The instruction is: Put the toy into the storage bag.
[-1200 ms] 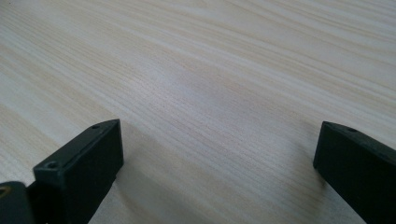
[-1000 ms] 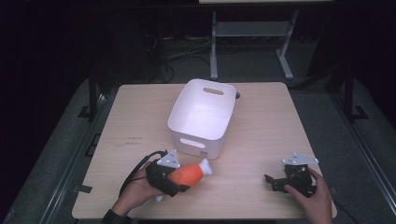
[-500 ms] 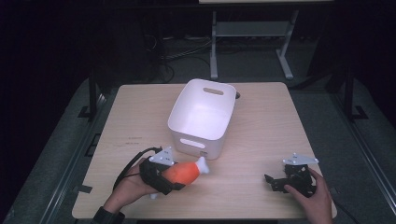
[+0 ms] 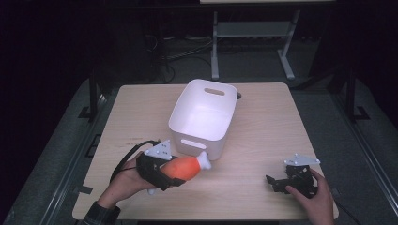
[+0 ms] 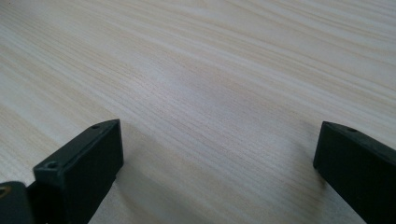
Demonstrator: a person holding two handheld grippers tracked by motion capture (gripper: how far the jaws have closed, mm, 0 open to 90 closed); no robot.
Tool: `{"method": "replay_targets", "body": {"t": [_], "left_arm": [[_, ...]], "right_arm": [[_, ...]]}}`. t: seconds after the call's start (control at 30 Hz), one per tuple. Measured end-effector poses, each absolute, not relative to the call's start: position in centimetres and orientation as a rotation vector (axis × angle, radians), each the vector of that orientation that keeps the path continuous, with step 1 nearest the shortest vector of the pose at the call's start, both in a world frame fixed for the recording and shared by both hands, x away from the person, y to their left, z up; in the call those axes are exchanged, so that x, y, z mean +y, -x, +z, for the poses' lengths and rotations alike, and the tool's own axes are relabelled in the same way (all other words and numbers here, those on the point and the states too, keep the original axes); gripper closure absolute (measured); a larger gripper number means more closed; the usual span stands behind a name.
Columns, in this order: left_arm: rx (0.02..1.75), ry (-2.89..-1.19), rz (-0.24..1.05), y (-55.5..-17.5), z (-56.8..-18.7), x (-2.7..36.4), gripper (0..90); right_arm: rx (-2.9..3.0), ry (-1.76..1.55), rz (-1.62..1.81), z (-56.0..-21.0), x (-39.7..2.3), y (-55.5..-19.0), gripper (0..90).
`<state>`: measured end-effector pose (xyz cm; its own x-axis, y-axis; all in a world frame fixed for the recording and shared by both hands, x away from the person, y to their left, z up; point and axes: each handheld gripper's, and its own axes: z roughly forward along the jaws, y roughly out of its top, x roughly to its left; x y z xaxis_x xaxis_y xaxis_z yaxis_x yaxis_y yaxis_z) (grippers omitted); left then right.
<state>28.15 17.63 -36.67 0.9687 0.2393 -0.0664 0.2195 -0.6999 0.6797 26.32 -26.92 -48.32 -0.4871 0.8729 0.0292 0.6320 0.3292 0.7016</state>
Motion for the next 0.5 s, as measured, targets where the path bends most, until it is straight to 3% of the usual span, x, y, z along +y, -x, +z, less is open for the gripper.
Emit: {"method": "replay_targets", "body": {"t": [0.5], "left_arm": [[0.281,-2.344,0.031,-28.7,-33.3,17.3,24.9]], "right_arm": [[2.247,-1.337,0.944,-48.3,-26.9,-26.3,0.9]]}}
